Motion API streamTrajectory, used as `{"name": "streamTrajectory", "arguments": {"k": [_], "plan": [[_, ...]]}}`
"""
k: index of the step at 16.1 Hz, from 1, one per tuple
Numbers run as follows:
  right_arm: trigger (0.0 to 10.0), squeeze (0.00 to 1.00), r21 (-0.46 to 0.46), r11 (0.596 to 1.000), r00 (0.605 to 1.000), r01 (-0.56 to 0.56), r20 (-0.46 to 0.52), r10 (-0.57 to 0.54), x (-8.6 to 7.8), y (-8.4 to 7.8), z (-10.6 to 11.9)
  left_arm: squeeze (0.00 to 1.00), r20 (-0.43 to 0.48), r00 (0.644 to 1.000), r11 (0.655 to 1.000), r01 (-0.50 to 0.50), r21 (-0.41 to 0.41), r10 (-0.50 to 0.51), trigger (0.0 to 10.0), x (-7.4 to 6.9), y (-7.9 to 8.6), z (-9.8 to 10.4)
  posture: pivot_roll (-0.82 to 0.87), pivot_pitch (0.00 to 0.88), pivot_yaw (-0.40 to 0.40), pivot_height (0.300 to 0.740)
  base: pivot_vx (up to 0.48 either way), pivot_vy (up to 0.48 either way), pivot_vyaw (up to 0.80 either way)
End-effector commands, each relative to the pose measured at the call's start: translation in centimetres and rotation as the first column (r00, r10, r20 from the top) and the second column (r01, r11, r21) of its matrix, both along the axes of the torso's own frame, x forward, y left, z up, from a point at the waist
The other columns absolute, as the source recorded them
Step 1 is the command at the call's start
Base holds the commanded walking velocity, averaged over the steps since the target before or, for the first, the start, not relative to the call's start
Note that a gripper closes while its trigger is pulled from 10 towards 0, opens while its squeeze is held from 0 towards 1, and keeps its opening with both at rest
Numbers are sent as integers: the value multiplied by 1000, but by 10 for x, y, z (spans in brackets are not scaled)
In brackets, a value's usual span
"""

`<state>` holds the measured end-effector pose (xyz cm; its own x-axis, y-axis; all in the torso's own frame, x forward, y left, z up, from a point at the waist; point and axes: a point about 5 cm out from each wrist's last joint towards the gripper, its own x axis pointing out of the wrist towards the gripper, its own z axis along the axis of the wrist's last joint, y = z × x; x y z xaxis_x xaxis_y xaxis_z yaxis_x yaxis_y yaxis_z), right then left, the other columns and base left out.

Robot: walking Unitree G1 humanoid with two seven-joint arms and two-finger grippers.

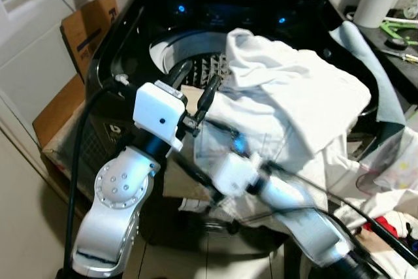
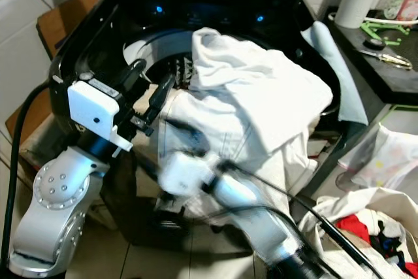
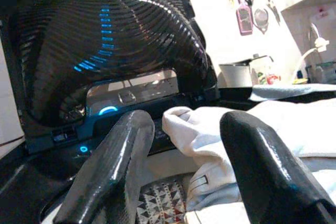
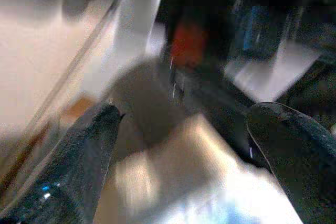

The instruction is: Clothes washing

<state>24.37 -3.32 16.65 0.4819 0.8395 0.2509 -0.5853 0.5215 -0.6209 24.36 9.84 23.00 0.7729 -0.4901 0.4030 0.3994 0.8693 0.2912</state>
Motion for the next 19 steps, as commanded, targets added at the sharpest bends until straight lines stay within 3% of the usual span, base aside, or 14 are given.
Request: {"name": "streamTrajectory", "arguments": {"k": [1, 3, 4, 6, 10, 11, 12, 13, 14, 15, 16, 17, 18, 19], "plan": [[10000, 0, 6, 1000, 997, 7, -77, -6, 4, -4, -5, 0, -1, 1000, 1000, -7, 13, 7, 10000, 2, -1, -2, 83, 0, 3, 740, 0, 0, 0], [10000, 0, 16, 999, 941, 35, -337, -28, 15, -3, -40, 0, 2, 1000, 1000, 0, 11, 0, 10000, 4, -4, -2, 77, 0, 9, 740, 0, 0, 0], [10000, 0, 9, 999, 922, 42, -386, -35, 17, -3, -49, 0, 3, 1000, 1000, 1, 12, -1, 10000, 4, -5, -2, 77, 0, 9, 740, 0, 0, 0], [10000, 0, 5, 999, 830, 36, -558, -27, 18, 2, -75, 0, 9, 1000, 1000, -1, 10, 1, 10000, 5, -5, -1, 81, 0, 10, 740, 0, 0, 0], [10000, 0, 2, 1000, 799, -26, -601, 22, 23, 17, -81, 0, 16, 1000, 1000, -1, 10, 1, 10000, 6, -7, 0, 91, 0, 6, 740, 0, 0, 0], [10000, 0, 16, 999, 760, -33, -649, 36, 25, 18, -85, 0, 16, 1000, 1000, -2, 9, 2, 10000, 6, -7, 0, 91, 0, 4, 740, 0, 0, 0], [10000, 0, 50, 999, 695, -6, -718, 40, 29, 17, -89, 0, 17, 1000, 1000, -3, 7, 3, 10000, 7, -8, 0, 91, 0, 2, 740, 0, 0, 0], [10000, 0, 68, 998, 684, 16, -729, 39, 34, 15, -88, 0, 18, 1000, 1000, -4, 6, 4, 10000, 7, -8, 0, 92, 0, 0, 740, 0, 0, 0], [10000, 0, 60, 998, 706, 23, -708, 27, 37, 13, -85, 0, 19, 1000, 1000, -5, 6, 5, 10000, 7, -8, 0, 94, 0, -3, 740, 0, 0, 0], [10000, 0, 54, 997, 777, 55, -630, -8, 44, 11, -73, 0, 21, 1000, 1000, -7, 5, 7, 10000, 7, -8, 0, 94, 0, -4, 740, 0, 0, 0], [10000, 0, 2, 996, 894, 92, -440, -82, 51, 8, -53, 0, 22, 1000, 1000, -11, 4, 11, 10000, 7, -8, 0, 94, 0, -5, 740, 0, 0, 0], [10000, 0, -66, 991, 979, 120, -157, -130, 53, 7, -28, 0, 22, 1000, 1000, -16, 2, 16, 10000, 7, -8, 0, 92, 0, -4, 740, 0, 0, 0], [10000, 0, -87, 989, 993, 115, -25, -118, 50, 9, -14, 0, 22, 1000, 1000, -18, 1, 18, 10000, 7, -8, 0, 90, 0, -2, 740, 0, 0, 0], [10000, 0, -71, 995, 997, 75, -16, -76, 46, 13, -7, 0, 22, 1000, 1000, -19, 0, 19, 10000, 7, -8, 0, 85, 0, 1, 740, 0, 0, 0]]}}
